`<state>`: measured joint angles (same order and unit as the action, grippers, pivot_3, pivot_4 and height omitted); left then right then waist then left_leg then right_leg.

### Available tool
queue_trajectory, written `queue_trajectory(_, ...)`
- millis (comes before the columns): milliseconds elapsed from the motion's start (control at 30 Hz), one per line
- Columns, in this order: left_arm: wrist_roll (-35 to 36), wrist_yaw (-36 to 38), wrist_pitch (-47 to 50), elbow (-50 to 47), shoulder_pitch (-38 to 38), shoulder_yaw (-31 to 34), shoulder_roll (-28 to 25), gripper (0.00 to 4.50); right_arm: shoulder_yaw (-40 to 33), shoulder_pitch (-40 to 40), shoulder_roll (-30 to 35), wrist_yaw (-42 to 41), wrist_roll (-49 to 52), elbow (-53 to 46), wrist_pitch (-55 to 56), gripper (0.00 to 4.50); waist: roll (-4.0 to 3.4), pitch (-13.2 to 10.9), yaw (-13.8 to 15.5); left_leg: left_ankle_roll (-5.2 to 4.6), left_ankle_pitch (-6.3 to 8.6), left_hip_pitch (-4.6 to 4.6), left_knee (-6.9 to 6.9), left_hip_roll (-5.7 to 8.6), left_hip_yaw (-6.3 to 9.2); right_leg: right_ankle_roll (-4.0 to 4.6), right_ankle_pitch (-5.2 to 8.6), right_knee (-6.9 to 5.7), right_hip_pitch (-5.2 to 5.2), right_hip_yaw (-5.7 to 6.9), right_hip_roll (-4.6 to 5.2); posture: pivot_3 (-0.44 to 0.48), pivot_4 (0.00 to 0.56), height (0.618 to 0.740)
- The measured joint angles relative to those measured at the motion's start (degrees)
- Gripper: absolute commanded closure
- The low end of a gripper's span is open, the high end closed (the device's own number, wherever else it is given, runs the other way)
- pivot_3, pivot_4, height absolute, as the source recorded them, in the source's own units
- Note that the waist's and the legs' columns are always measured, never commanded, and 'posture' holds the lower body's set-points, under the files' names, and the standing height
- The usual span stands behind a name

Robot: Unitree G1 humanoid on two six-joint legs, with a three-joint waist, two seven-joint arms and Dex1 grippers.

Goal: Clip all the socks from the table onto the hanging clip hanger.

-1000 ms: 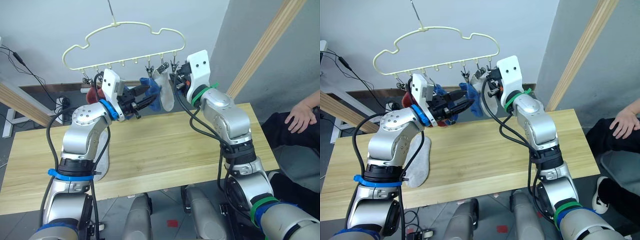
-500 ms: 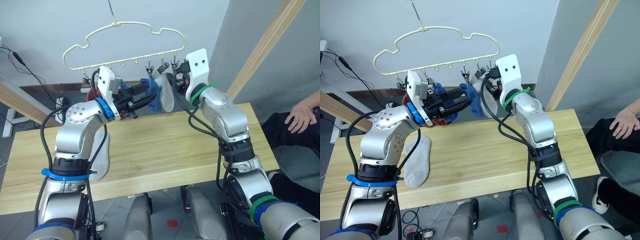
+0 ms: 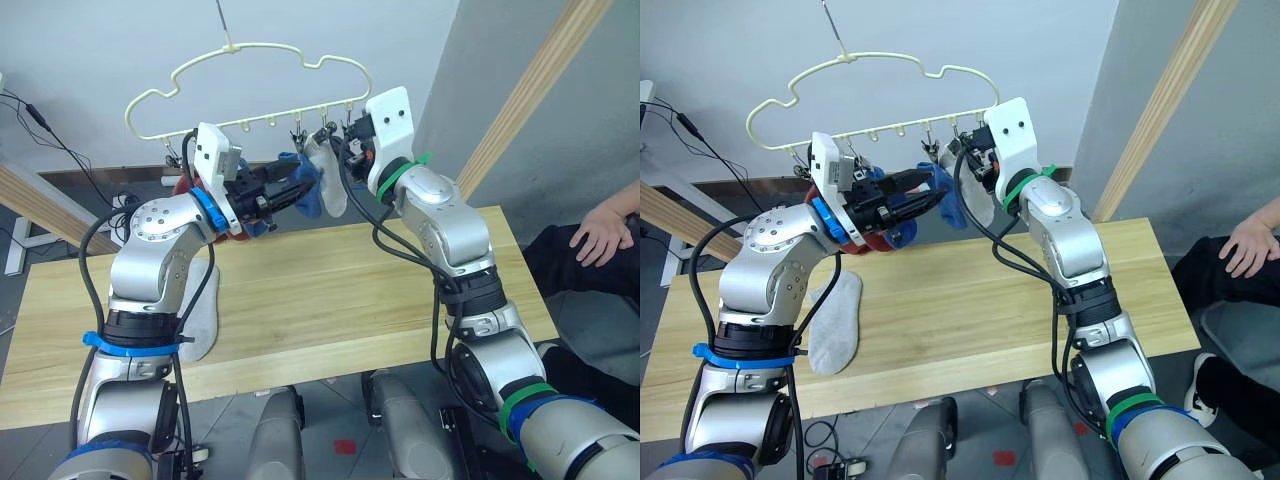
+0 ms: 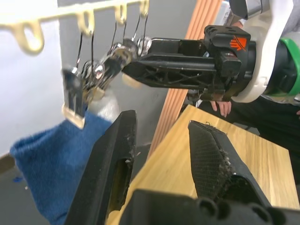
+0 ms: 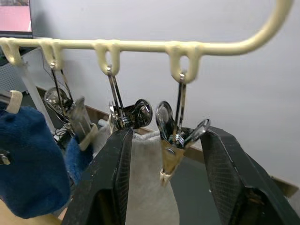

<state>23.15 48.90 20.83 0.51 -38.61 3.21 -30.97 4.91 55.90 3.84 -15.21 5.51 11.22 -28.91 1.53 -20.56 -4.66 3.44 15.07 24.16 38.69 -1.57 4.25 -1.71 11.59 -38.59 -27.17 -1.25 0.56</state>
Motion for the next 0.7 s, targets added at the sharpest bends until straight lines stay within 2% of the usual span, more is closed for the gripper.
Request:
queue_trajectory(267,-0.07,0.04,0.0,0.0,0.0,0.0,-0.04,2.49,0.91,1.99,0.12,-1.29,-0.57,3.46,3.25,2.22,0.0,0.0,0.03,0.0,0.0,0.0,0.0,0.0,0.0,0.0,0.0,-0.02,0.0,0.0,0.0,-0.058,0.338,0.74)
queue_trajectory(700,-0.31,0.09,-0.02,0.0,0.0,0.0,-0.04,2.49,4.0,2.09,3.0,-1.89,-6.85,4.72,7.26,2.22,0.0,0.0,0.05,0.0,0.0,0.0,0.01,0.0,0.0,0.01,0.0,-0.03,0.0,0.0,0.01,-0.06,0.339,0.74)
